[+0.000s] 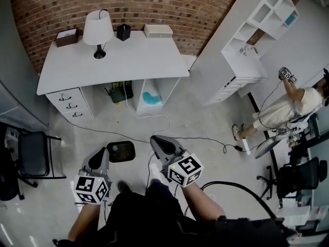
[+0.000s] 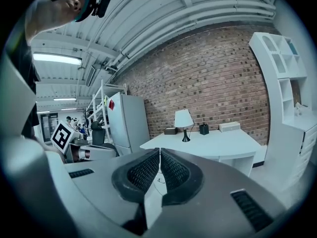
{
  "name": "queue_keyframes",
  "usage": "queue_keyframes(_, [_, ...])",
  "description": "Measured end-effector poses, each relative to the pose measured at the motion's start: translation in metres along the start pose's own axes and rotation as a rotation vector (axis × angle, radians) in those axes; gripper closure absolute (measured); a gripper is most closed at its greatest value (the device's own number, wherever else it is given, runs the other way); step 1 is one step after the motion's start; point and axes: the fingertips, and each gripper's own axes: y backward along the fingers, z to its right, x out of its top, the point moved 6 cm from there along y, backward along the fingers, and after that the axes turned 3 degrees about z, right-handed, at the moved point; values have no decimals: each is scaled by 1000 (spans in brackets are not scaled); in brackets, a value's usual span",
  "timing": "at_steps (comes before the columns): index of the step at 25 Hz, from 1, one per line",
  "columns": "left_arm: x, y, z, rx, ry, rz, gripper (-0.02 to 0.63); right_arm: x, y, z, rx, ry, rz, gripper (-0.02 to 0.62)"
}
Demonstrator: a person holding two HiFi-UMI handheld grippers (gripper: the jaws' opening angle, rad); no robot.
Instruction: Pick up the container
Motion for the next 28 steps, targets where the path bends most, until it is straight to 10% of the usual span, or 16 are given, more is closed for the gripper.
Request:
queue_keyframes(13, [-18,-63,29,9,11,-86,598,-32,-11,87,46,-148,-51,586])
queue_keyframes(28, [-145,-120,-21,180,146,-267,598,-185,-85,150,87,-274,-254,518])
